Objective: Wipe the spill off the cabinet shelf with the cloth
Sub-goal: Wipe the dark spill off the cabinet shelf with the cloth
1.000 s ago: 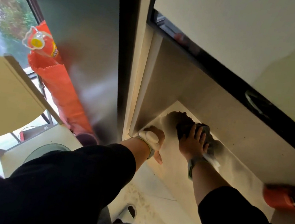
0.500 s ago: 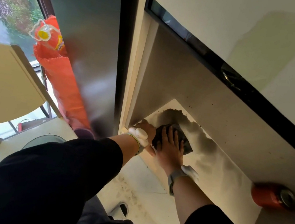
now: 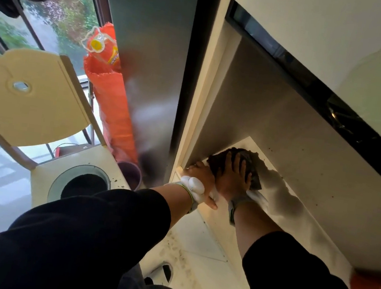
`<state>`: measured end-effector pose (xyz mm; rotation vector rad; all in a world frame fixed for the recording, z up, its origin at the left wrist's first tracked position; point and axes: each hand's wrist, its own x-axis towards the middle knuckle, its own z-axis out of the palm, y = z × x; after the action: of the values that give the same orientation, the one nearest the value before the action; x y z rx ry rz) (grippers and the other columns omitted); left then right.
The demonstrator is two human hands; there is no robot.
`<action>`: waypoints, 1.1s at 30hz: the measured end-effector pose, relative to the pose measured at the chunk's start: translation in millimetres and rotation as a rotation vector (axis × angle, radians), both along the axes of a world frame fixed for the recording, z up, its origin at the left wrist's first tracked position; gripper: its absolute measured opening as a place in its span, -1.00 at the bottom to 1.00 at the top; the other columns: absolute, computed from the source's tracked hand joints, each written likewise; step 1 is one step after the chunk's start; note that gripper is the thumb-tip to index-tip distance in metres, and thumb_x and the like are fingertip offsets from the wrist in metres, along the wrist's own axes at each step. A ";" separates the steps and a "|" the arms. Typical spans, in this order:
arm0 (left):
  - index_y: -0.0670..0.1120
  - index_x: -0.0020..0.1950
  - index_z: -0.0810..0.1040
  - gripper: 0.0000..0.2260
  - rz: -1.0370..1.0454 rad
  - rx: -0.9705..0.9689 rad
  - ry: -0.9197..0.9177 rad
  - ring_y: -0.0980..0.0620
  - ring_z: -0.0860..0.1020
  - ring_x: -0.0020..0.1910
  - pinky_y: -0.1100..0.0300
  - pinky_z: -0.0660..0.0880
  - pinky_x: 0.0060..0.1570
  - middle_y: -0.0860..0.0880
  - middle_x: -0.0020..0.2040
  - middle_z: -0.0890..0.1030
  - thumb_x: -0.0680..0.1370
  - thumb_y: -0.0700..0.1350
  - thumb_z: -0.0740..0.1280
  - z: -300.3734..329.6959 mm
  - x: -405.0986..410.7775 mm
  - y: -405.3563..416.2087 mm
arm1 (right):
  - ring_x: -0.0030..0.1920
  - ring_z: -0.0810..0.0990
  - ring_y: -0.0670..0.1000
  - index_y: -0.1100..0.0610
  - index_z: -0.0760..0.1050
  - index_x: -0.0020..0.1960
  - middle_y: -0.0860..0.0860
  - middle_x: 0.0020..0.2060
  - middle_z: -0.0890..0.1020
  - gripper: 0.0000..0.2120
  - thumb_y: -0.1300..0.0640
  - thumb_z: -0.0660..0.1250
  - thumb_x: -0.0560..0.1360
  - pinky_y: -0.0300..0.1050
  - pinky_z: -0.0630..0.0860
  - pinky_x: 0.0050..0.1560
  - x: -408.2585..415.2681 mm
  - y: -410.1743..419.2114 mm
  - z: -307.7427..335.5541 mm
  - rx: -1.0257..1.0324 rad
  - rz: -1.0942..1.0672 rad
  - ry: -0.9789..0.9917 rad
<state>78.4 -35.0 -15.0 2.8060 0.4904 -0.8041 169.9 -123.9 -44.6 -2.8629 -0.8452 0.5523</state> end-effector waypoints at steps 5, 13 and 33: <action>-0.20 0.55 0.30 0.06 0.002 0.030 0.032 -0.30 0.45 0.39 -0.16 0.43 0.38 -0.24 0.42 0.43 0.31 0.52 0.37 14.5 -1.4 -2.5 | 0.65 -0.20 0.14 -0.08 -0.19 0.67 0.03 0.67 -0.15 -0.37 -0.17 -0.04 0.68 0.27 -0.22 0.59 22.3 10.0 0.2 -0.024 0.001 0.033; -0.25 0.58 0.22 0.07 0.025 -0.002 0.076 -0.31 0.40 0.44 -0.17 0.41 0.40 -0.29 0.49 0.34 0.35 0.45 0.43 38.2 -2.4 -5.0 | 0.65 -0.13 0.12 -0.07 -0.14 0.67 0.04 0.67 -0.09 -0.38 -0.16 0.00 0.69 0.24 -0.15 0.60 16.2 -0.7 6.7 0.014 0.002 -0.015; -0.14 0.10 0.56 -0.17 -0.161 -0.067 0.023 -0.25 0.53 0.23 -0.05 0.51 0.25 -0.18 0.16 0.63 0.27 0.59 0.33 12.1 4.5 8.9 | 0.66 -0.09 0.05 -0.08 -0.09 0.67 -0.01 0.67 -0.07 -0.37 -0.24 -0.07 0.67 0.13 -0.12 0.62 -78.9 -78.9 2.5 0.021 -0.383 -0.088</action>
<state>82.9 -26.1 -2.9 2.8040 0.2387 -0.8672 91.0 -202.8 -42.1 -2.9354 -0.2910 0.3702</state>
